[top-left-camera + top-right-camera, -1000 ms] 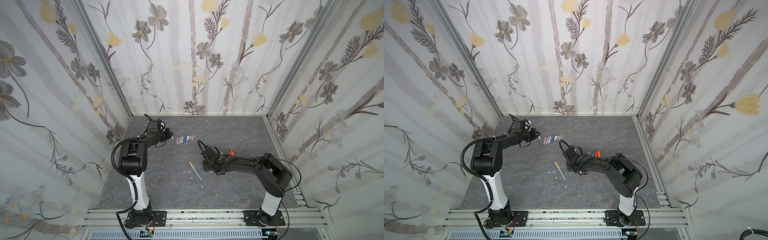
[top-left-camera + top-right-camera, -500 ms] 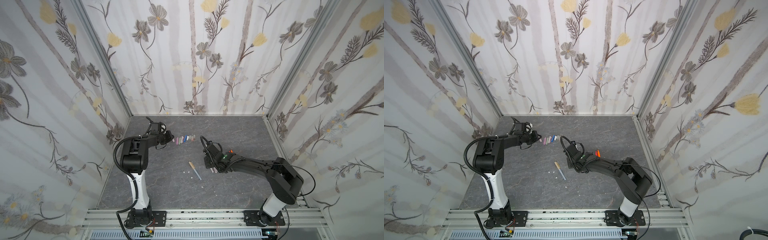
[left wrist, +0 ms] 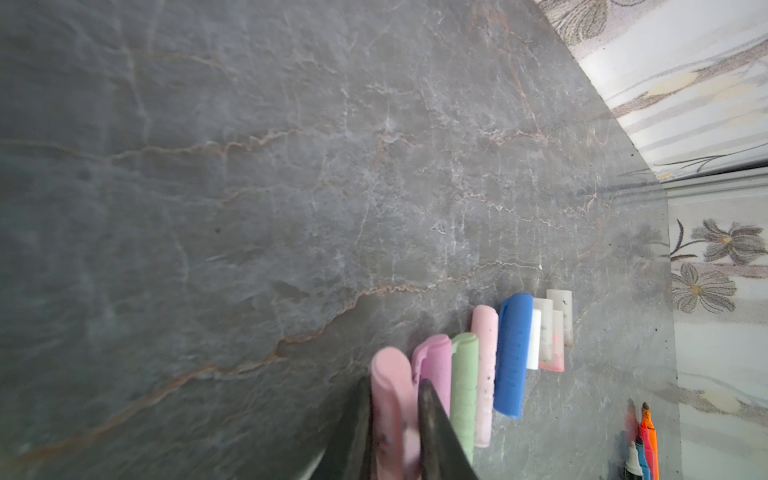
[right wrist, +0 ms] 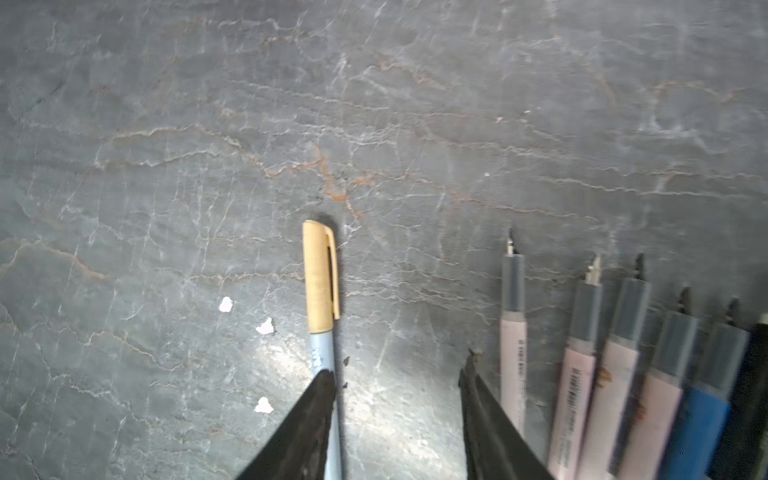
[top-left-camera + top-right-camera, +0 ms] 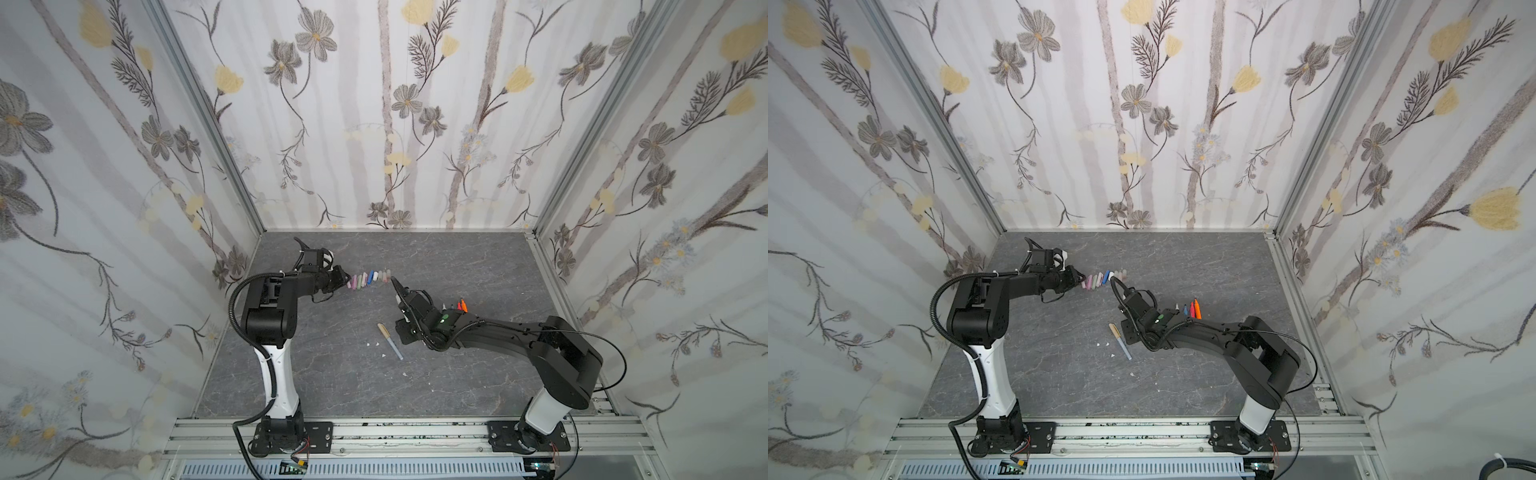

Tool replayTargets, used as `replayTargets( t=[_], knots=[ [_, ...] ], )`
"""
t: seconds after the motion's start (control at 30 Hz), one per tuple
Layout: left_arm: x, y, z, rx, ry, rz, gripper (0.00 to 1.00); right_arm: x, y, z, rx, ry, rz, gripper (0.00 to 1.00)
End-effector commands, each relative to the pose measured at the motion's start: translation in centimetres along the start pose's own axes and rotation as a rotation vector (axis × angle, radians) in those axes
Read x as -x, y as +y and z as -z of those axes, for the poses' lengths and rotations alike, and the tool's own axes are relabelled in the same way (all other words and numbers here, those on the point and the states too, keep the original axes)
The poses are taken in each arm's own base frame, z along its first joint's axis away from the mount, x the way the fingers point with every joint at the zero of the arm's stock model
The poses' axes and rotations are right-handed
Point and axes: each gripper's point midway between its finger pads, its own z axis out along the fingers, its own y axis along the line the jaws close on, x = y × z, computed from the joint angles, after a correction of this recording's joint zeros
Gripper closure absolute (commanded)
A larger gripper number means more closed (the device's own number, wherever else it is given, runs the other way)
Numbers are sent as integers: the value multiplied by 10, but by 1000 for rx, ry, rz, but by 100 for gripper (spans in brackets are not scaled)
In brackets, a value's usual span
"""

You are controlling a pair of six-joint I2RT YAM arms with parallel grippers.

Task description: Open the pen caps

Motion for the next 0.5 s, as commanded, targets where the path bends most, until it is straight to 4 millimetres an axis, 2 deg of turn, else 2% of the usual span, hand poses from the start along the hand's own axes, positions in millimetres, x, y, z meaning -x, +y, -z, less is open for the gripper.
replayTargets(
  t=[0.0, 0.2, 0.47],
  knots=[
    [-6, 4, 1, 18, 17, -6, 72, 5, 18, -5, 67, -4, 34, 50],
    [-2, 0, 5, 14, 12, -8, 62, -6, 29, -13, 74, 45, 82, 50],
    [15, -26, 28, -37, -45, -7, 57, -31, 30, -29, 53, 132, 127, 52]
  ],
)
